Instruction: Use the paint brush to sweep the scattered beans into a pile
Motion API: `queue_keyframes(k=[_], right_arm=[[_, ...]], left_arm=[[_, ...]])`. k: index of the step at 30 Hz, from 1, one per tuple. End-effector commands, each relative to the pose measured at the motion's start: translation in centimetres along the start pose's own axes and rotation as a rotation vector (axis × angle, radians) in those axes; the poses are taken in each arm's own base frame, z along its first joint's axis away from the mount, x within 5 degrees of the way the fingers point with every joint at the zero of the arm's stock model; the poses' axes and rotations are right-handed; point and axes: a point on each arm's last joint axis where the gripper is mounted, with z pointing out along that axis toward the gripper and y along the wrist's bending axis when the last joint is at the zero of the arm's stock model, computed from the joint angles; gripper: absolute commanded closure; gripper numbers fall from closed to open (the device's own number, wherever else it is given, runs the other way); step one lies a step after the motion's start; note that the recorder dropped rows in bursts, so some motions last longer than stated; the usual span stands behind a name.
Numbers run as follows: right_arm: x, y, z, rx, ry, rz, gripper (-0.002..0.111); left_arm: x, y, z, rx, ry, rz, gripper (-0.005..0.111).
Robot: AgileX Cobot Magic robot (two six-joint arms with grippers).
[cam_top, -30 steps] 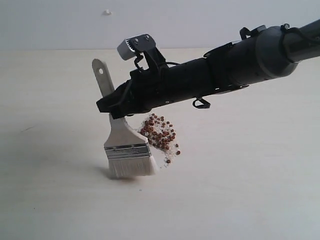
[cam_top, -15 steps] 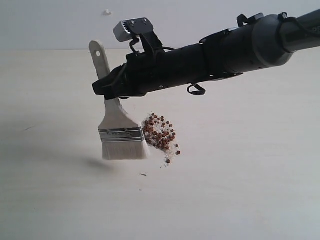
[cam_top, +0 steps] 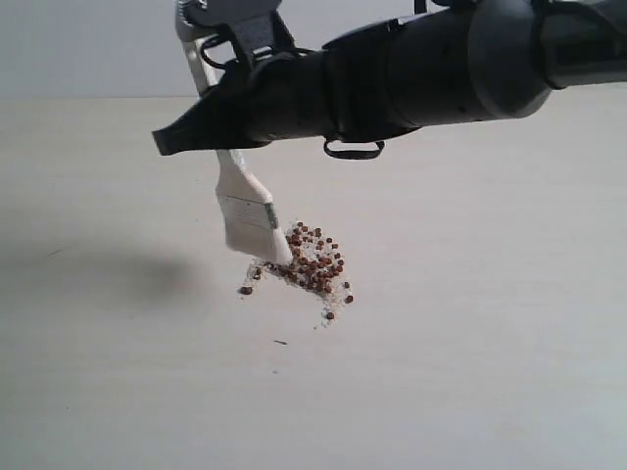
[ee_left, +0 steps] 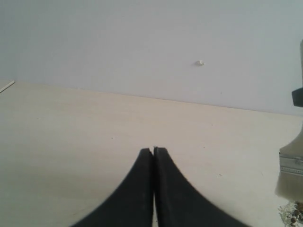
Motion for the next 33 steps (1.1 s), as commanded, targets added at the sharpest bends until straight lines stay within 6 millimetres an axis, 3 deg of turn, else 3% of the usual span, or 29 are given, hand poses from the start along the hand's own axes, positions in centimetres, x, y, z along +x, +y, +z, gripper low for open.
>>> queue_keyframes(k=[1,4,8,14,17,21,23,25,33], right_arm=[[-2.0,4.2,-2.2,-0.057,-0.066,-0.065,0.108],[-1.9,5.9,-2.8,0.016,-0.065,-0.070,0.108],[-1.2,7.2,-3.6,0.260,-0.062,-0.027,0.108],[-0.4,10.4,-6.4,0.580,-0.170,-0.051,0.108],[0.1,12.9,-8.0,0.598,-0.343,0.022,0.108],[1.7,14.7,-8.7,0.453,-0.565,0.100,0.108],[2.7,14.8,-8.5,0.360,-0.637,0.135,0.108],[4.4,13.6,-7.5,0.354,-0.666,0.207,0.108],[7.4,9.2,-3.5,0.413,-0.556,0.274,0.108]], left_arm=[[0.0,0.0,-0.1,-0.002,-0.008,-0.002,0.107],[0.0,0.0,-0.1,-0.002,-0.008,-0.002,0.107],[0.0,0.0,-0.1,-0.002,-0.008,-0.002,0.107],[0.0,0.0,-0.1,-0.002,-0.008,-0.002,0.107],[0.0,0.0,-0.1,-0.002,-0.008,-0.002,0.107],[0.0,0.0,-0.1,-0.002,-0.008,-0.002,0.107],[0.0,0.0,-0.1,-0.002,-0.008,-0.002,0.107],[0.0,0.0,-0.1,-0.002,-0.008,-0.002,0.107],[0.0,0.0,-0.1,-0.002,-0.008,-0.002,0.107]])
